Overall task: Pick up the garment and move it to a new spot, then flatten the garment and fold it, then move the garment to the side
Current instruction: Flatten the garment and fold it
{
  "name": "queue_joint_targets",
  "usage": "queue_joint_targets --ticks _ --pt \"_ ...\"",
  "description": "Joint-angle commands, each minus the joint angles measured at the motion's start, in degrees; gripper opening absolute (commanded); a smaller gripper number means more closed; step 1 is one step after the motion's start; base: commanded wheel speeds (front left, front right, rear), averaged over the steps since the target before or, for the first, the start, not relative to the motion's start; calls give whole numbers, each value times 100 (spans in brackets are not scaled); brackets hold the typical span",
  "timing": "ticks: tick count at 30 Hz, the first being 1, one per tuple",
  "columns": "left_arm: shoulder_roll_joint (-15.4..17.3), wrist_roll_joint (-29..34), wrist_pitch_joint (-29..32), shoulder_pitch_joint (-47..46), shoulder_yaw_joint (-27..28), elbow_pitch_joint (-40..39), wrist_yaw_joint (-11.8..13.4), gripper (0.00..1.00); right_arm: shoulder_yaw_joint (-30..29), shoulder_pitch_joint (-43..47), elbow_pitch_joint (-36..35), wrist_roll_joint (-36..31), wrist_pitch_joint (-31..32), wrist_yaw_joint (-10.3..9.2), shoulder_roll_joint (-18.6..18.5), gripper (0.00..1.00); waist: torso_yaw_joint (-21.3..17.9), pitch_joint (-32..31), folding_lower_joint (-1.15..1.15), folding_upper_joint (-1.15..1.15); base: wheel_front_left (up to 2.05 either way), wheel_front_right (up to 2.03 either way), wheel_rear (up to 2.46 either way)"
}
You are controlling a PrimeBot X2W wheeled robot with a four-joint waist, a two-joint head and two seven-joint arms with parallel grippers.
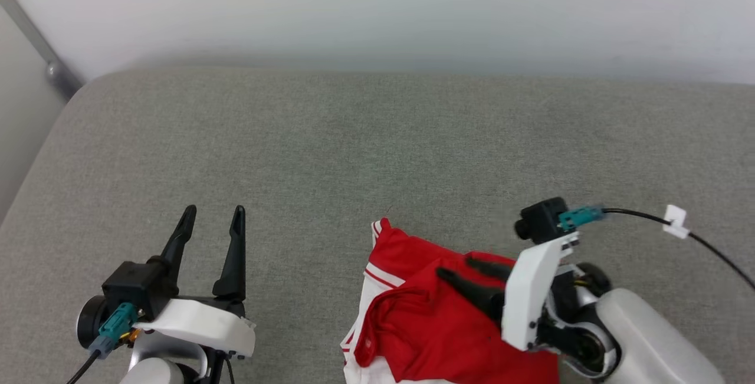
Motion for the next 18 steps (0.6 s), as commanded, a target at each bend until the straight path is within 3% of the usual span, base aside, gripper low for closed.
queue_joint_targets --ticks 1,6,9,13,18 --pt "45 -13 -35 114 19 5 46 100 -180 -29 17 -701 -471 -2 -281 100 -130 -151 0 0 0 0 0" --pt "106 27 -46 282 67 -20 144 100 -1255 391 22 -2256 -1301 -2 -629 100 -291 -331 0 0 0 0 0" --pt "122 41 -57 372 100 -23 201 100 -2156 769 -283 -2927 -1698 -2 -571 100 -366 -408 0 0 0 0 0" --pt "140 62 -77 497 138 -34 249 100 -3098 1359 -928 -3501 -2081 -2 -263 100 -460 -490 0 0 0 0 0" --pt "124 181 -96 580 125 -94 286 100 -3581 2046 -1733 -3747 -2425 -2 159 100 -489 -574 0 0 0 0 0"
